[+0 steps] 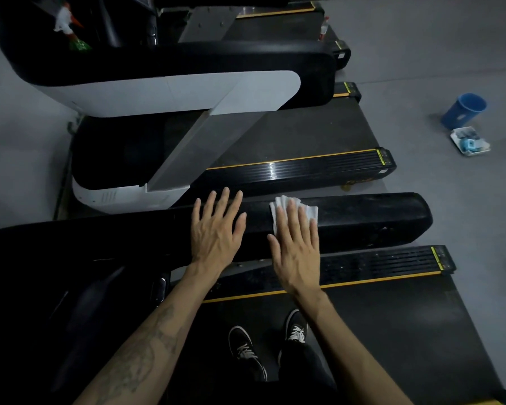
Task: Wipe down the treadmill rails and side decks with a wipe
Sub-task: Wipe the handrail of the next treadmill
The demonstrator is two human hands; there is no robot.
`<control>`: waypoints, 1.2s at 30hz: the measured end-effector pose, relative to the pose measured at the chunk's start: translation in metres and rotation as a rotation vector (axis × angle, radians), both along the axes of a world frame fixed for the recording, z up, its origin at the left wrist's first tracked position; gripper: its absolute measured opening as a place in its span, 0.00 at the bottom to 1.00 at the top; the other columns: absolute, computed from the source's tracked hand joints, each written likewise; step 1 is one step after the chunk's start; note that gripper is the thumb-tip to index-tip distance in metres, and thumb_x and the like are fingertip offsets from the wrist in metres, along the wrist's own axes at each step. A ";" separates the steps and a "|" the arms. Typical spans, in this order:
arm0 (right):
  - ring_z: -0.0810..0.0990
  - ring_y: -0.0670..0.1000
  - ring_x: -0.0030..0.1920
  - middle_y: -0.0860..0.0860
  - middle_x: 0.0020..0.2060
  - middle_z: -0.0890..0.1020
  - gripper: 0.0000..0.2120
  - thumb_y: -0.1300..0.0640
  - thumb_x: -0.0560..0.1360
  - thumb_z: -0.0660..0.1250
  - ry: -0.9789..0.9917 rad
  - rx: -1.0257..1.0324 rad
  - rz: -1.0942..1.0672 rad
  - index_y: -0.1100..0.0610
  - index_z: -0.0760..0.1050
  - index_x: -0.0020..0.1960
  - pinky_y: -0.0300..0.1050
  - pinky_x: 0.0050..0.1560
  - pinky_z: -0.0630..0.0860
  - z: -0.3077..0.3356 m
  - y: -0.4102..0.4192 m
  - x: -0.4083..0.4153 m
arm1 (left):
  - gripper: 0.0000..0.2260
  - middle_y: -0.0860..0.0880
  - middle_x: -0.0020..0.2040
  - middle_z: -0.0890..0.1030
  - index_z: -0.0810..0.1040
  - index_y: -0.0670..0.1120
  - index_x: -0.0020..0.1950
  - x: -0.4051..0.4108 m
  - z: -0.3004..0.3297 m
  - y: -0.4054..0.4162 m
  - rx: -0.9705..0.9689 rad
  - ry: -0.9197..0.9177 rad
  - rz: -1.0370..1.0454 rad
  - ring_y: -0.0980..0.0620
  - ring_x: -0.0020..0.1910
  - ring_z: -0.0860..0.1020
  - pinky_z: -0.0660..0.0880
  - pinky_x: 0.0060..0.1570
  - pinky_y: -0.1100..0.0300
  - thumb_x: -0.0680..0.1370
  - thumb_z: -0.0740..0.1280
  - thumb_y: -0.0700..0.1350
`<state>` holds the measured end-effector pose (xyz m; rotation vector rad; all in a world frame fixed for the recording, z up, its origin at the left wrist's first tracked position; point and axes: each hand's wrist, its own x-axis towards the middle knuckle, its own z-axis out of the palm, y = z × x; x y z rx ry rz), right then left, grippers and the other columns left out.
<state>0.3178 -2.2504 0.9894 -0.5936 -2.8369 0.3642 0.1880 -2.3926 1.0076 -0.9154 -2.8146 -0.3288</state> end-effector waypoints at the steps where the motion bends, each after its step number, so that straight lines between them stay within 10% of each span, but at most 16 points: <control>1: 0.46 0.57 0.83 0.56 0.84 0.48 0.31 0.43 0.86 0.48 0.023 -0.033 -0.030 0.56 0.50 0.84 0.60 0.82 0.49 -0.001 -0.009 0.002 | 0.24 0.44 0.77 0.72 0.69 0.52 0.79 0.000 0.000 -0.001 -0.001 0.001 -0.011 0.41 0.77 0.68 0.63 0.75 0.38 0.86 0.50 0.58; 36: 0.46 0.53 0.83 0.52 0.84 0.49 0.28 0.45 0.87 0.46 -0.051 0.062 0.181 0.52 0.50 0.85 0.60 0.81 0.51 0.005 0.071 0.012 | 0.26 0.45 0.75 0.74 0.72 0.48 0.77 0.027 0.003 0.077 -0.045 -0.066 0.086 0.42 0.77 0.68 0.58 0.77 0.37 0.85 0.48 0.57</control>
